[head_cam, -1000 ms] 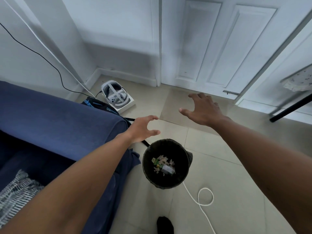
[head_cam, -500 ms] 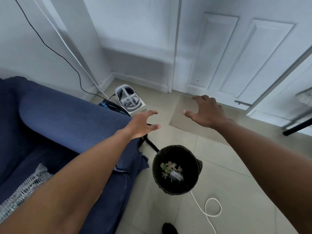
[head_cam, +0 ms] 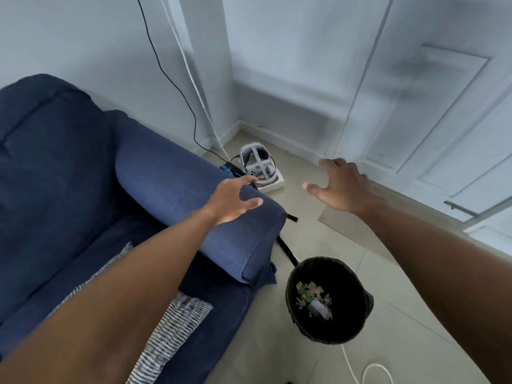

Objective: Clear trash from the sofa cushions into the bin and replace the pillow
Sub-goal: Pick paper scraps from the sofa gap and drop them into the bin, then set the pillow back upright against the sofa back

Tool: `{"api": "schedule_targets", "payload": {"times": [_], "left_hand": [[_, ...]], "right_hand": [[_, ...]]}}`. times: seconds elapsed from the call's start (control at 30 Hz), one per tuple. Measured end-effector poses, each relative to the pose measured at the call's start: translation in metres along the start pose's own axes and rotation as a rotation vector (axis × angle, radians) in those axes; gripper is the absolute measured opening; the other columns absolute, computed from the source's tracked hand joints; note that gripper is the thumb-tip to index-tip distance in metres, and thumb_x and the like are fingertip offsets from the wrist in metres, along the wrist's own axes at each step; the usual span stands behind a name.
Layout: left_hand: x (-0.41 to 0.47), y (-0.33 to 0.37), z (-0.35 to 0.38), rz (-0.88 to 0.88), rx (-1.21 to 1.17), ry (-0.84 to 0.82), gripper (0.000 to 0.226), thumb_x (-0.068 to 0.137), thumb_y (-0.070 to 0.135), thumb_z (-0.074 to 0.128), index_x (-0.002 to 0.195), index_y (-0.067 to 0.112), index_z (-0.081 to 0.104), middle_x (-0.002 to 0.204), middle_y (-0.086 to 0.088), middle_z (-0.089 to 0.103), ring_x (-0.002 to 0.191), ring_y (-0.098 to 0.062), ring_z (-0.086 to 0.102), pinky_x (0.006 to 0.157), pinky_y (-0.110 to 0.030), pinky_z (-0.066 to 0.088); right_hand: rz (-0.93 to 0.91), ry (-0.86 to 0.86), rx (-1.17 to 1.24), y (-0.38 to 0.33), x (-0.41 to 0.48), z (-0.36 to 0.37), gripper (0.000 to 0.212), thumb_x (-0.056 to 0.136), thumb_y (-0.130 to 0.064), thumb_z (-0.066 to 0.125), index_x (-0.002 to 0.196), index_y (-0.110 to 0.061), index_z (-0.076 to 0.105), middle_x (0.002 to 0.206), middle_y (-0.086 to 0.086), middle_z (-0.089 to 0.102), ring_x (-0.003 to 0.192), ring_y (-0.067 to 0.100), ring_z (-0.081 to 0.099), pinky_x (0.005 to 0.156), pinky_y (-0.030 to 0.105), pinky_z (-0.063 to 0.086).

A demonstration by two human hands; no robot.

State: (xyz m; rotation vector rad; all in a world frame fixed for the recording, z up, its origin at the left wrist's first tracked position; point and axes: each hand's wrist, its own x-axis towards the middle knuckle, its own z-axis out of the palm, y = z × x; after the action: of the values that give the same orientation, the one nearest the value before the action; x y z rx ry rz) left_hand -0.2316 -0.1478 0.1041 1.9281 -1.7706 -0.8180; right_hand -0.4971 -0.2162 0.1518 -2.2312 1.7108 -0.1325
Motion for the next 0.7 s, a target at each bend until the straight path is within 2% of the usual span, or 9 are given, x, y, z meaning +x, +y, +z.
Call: {"api": "schedule_targets", "payload": {"times": [0.17,0.3,0.47,0.6,0.7], "left_hand": [[-0.021,-0.049,-0.039,-0.066,0.016,0.083,0.064,0.086,0.049,0.071,0.142,0.029,0.048,0.143,0.004,0.053,0.138,-0.019,0.041,0.112,-0.035,0.033],[-0.044,-0.088,-0.07,-0.146,0.003,0.147,0.065,0.084,0.049,0.072,0.142,0.029,0.049,0.142,0.007,0.054,0.137,-0.019,0.042,0.114,-0.04,0.035],[-0.083,-0.134,-0.11,-0.229,-0.015,0.22,0.065,0.085,0.046,0.073,0.142,0.027,0.049,0.145,0.004,0.051,0.13,-0.019,0.05,0.109,-0.029,0.037],[-0.121,-0.171,-0.136,-0.307,-0.002,0.302,0.065,0.084,0.045,0.073,0.142,0.026,0.049,0.143,0.005,0.054,0.136,-0.017,0.044,0.115,-0.034,0.033],[-0.152,-0.197,-0.152,-0.364,-0.004,0.357,0.066,0.084,0.046,0.073,0.142,0.026,0.05,0.14,0.003,0.057,0.134,-0.017,0.046,0.114,-0.035,0.035]], "right_hand": [[-0.107,-0.024,-0.044,-0.062,0.023,0.015,0.077,0.086,-0.064,0.058,0.148,-0.022,0.038,0.15,0.008,0.042,0.135,0.033,0.038,0.105,0.052,0.037],[-0.194,-0.061,-0.058,-0.115,0.035,0.031,0.077,0.087,-0.063,0.058,0.148,-0.021,0.037,0.149,0.008,0.043,0.134,0.033,0.039,0.102,0.049,0.038],[-0.307,-0.1,-0.044,-0.184,0.046,0.052,0.077,0.083,-0.07,0.056,0.143,-0.023,0.043,0.145,0.008,0.047,0.131,0.035,0.043,0.102,0.049,0.04],[-0.405,-0.136,-0.035,-0.239,0.048,0.071,0.079,0.084,-0.069,0.054,0.146,-0.023,0.04,0.148,0.006,0.044,0.137,0.032,0.036,0.106,0.053,0.038],[-0.468,-0.156,-0.046,-0.277,0.044,0.083,0.081,0.086,-0.068,0.054,0.151,-0.025,0.034,0.152,0.005,0.04,0.14,0.032,0.034,0.107,0.053,0.036]]}}
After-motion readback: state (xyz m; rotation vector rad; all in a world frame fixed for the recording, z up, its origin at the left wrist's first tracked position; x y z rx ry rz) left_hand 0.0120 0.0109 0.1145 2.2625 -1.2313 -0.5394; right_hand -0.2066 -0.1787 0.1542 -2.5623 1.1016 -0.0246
